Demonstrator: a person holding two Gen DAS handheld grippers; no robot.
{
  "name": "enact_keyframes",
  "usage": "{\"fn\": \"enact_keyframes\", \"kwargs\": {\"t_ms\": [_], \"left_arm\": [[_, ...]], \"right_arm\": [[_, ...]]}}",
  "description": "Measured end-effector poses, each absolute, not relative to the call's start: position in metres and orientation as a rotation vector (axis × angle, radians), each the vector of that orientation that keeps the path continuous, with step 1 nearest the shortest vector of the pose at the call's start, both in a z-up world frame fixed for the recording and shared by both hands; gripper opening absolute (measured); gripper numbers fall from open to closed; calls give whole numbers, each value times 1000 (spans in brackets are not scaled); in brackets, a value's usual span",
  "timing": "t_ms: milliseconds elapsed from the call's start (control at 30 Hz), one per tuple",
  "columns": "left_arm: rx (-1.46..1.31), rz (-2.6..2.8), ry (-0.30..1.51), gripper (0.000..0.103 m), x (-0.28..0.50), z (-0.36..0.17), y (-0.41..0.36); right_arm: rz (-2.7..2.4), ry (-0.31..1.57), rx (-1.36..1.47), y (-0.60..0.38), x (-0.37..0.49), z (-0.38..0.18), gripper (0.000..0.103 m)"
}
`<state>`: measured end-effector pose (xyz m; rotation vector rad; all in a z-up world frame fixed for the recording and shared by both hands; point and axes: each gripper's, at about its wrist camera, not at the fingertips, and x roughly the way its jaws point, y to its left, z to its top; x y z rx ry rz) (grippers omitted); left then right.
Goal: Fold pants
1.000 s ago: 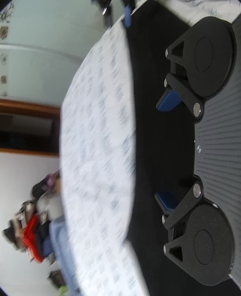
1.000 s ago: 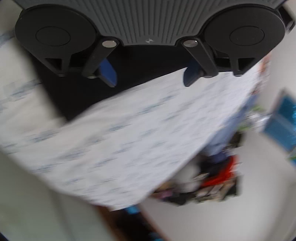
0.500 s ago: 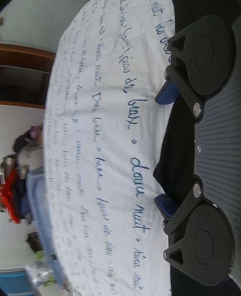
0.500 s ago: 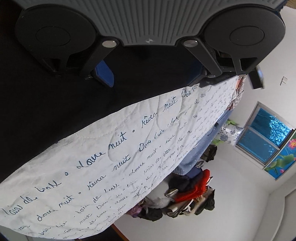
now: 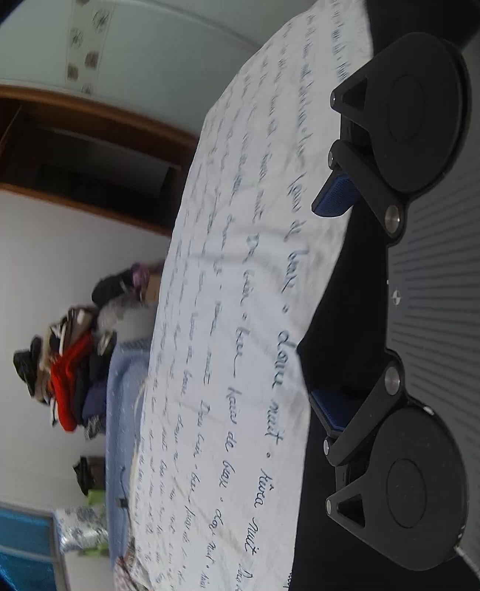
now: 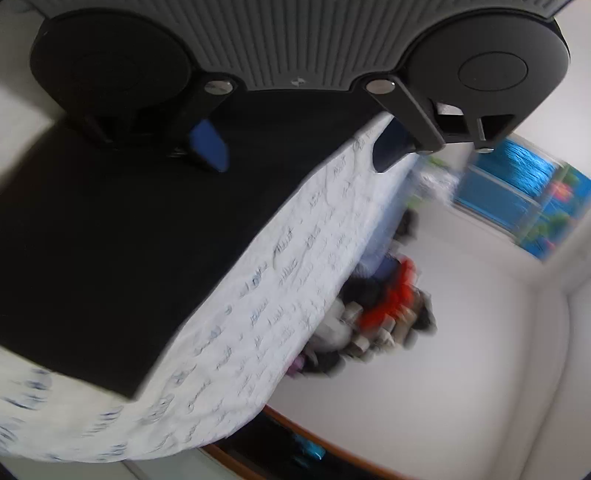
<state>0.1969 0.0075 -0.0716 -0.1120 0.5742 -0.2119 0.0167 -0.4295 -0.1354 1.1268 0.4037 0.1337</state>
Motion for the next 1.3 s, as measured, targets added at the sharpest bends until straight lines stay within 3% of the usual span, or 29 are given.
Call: {"fn": "enact_keyframes", "kwargs": {"t_ms": [67, 133, 200, 367, 500, 833, 1000, 1200, 1300], "left_arm": [[-92, -212, 559, 100, 181, -71, 5], [-117, -231, 557, 100, 167, -68, 7], [-158, -264, 553, 100, 151, -64, 9], [-66, -311, 503, 102, 118, -76, -5], [-29, -288, 623, 101, 127, -109, -10], [-80, -295, 613, 102, 131, -109, -2], [-115, -304, 604, 102, 129, -108, 2], [-120, -305, 603, 102, 128, -108, 2], [-124, -307, 602, 102, 128, -108, 4]], "right_arm": [[67, 312, 1199, -441, -7, -135, 81], [-27, 250, 1188, -449, -31, -125, 95], [-65, 193, 1202, -455, -52, -121, 99], [-142, 191, 1275, -462, -88, -128, 99], [-168, 217, 1361, -467, -93, -145, 98], [-339, 290, 1302, -475, -53, -140, 103], [-339, 204, 1321, -475, -48, -143, 103], [-426, 190, 1209, -466, -41, -139, 99], [-556, 201, 1212, -461, -41, -136, 89]]}}
